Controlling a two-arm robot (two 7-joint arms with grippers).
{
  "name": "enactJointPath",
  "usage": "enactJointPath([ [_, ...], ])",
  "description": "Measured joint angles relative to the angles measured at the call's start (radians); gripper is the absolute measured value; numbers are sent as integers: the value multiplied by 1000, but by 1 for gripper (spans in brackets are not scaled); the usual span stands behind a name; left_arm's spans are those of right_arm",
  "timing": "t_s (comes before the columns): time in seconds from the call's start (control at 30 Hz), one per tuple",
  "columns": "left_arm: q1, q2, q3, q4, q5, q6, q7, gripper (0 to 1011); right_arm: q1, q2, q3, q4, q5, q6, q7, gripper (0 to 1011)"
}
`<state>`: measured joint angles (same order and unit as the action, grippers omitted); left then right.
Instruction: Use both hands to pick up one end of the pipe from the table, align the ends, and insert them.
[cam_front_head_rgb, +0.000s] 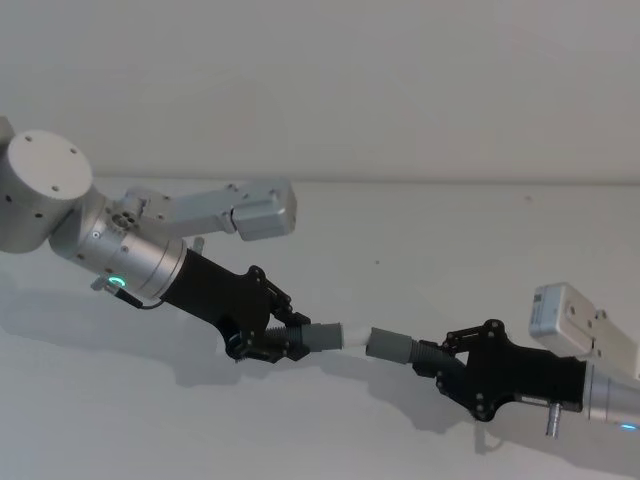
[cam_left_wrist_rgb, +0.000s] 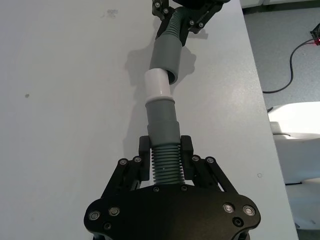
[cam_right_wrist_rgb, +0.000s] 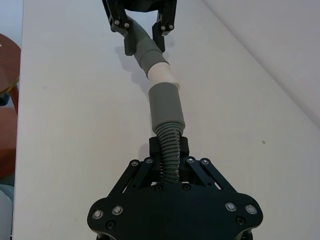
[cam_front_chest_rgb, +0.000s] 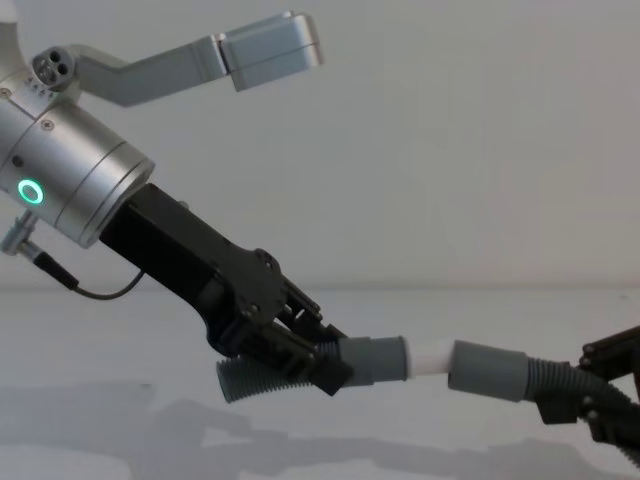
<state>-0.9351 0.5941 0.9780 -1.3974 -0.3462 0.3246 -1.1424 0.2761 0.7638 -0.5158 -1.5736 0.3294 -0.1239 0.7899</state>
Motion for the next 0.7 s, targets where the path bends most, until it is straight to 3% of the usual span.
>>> enactJointPath([
  [0.7, -13, 10, 21, -11, -7, -6, 1, 338, 26, -6, -16, 15, 20, 31, 2, 164],
])
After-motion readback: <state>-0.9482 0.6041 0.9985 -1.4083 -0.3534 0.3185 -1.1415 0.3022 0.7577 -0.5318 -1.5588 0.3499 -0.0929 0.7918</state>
